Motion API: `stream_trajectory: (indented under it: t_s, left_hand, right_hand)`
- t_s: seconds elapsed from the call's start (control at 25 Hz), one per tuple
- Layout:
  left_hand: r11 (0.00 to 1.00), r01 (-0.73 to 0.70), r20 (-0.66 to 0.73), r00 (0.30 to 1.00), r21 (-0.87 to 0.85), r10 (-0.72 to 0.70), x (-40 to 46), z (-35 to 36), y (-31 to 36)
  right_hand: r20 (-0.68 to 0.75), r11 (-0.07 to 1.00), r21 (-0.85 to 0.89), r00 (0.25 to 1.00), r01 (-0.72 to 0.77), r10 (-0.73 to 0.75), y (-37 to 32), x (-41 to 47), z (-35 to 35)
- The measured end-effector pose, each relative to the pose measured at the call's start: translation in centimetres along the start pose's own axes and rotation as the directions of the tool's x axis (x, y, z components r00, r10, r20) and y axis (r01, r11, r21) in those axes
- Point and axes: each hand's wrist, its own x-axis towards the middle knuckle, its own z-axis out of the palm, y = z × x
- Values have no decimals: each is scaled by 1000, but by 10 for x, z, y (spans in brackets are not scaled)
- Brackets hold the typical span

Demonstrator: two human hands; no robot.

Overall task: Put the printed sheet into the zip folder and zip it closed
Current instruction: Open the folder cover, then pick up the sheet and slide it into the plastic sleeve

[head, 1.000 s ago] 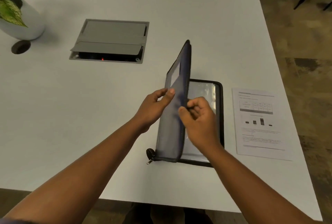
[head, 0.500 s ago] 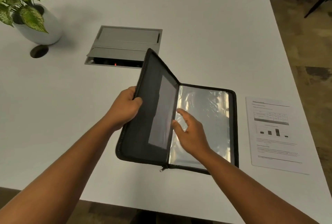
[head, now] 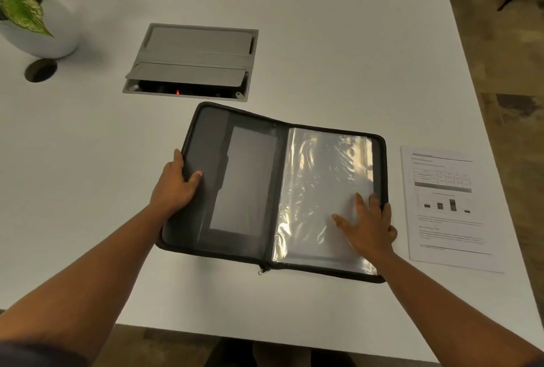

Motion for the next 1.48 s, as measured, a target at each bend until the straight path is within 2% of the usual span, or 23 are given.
stream_trajectory:
  t_s: [0.28, 0.48, 0.72, 0.8, 0.92, 1.04, 1.12, 1.2, 1.36, 1.48]
  left_hand:
    - [992, 97, 7, 995, 81, -98, -3, 47, -9]
    - [978, 56, -12, 998, 199, -55, -8, 67, -12]
    - [956, 87, -37, 996, 279, -80, -6, 77, -7]
    - [956, 50, -49, 998, 289, -37, -7, 82, 7]
    - [972, -132, -57, 988, 193, 145, -19, 103, 53]
    - [919, -386, -12, 921, 82, 388, -38, 143, 121]
    - [836, -549, 47, 835, 0, 549, -52, 176, 166]
    - [762, -647, 144, 751, -30, 644, -68, 209, 207]
    - [624, -780, 373, 593, 46, 713, -101, 263, 278]
    - [593, -794, 522, 565, 132, 640, -105, 293, 308]
  right_hand:
    - [12, 998, -57, 1000, 17, -17, 26, -1, 6]
    - [2, 997, -67, 999, 46, -46, 36, 1, 6]
    - [5, 998, -18, 998, 68, -68, 39, 0, 7]
    - [1, 998, 1, 998, 66, -66, 38, -1, 4]
    - [-110, 991, 118, 992, 69, -56, 45, -2, -7]
    - [-248, 967, 254, 968, 34, 31, 68, -1, -26]
    - [-324, 946, 323, 938, -11, 122, 92, 3, -41]
    - [-364, 919, 389, 905, -69, 221, 121, 10, -58]
    - [-304, 860, 449, 863, -243, 403, 184, 27, -89]
    - [-263, 812, 505, 845, -291, 466, 222, 39, -102]
